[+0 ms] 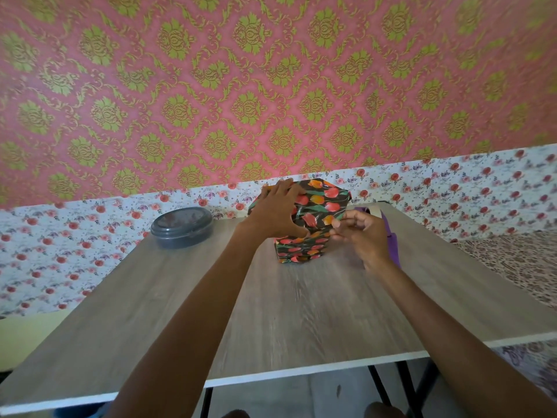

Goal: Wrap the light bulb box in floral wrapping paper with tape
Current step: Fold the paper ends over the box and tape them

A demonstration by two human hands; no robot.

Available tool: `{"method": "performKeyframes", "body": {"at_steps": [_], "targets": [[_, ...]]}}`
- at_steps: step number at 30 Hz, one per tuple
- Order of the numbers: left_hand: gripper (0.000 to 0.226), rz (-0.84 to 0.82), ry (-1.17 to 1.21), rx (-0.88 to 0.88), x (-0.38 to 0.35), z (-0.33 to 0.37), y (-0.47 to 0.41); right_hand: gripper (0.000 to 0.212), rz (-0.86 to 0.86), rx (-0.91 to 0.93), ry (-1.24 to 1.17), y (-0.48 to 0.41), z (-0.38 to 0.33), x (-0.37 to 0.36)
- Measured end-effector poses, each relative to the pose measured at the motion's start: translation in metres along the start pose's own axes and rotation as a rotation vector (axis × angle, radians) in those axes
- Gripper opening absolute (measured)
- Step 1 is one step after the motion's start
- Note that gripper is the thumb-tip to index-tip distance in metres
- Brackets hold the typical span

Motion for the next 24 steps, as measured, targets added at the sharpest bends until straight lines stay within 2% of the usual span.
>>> {"method": "performKeyframes", "body": {"at_steps": [2,3,6,11,17,21,24], "targets": [[0.092,-0.021,-0.008,-0.004,0.0006,0.0036,-0.0008,0.046,0.007,-0.016,-0.018,-0.0009,0.0026,0.0021],[0.092,-0.03,-0.008,-0.001,0.001,0.0049,-0.0012,0.049,0.008,-0.026,-0.01,-0.0024,0.0042,0.0037],[0.092,-0.051,0.036,0.026,0.0008,0.0051,-0.0024,0.022,-0.017,-0.011,0.1,-0.007,0.007,0.0085],[0.092,-0.055,0.063,0.037,-0.0008,0.0042,-0.0042,0.01,-0.025,-0.016,0.097,-0.0057,0.0049,0.009],[0.101,-0.063,0.02,0.038,-0.0042,0.005,-0.0006,0.008,-0.017,-0.062,0.09,-0.0071,0.0077,0.0074],[0.099,-0.035,0.002,0.031,-0.0048,0.0016,0.0005,0.014,-0.119,-0.084,0.006,-0.0025,0.002,0.0022],[0.098,-0.023,-0.021,0.023,-0.0043,0.0037,0.0015,0.022,-0.082,-0.12,0.002,-0.0043,0.0024,0.0031]]}}
Point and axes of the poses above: each hand's wrist, its own y-axis away from the middle knuckle, its own x-axis out of the back of the hand, z = x × y, the point moved 6 cm from there along -y, towards the middle knuckle, and after that the axes turned 2 degrees about y, right-handed, at the moved point
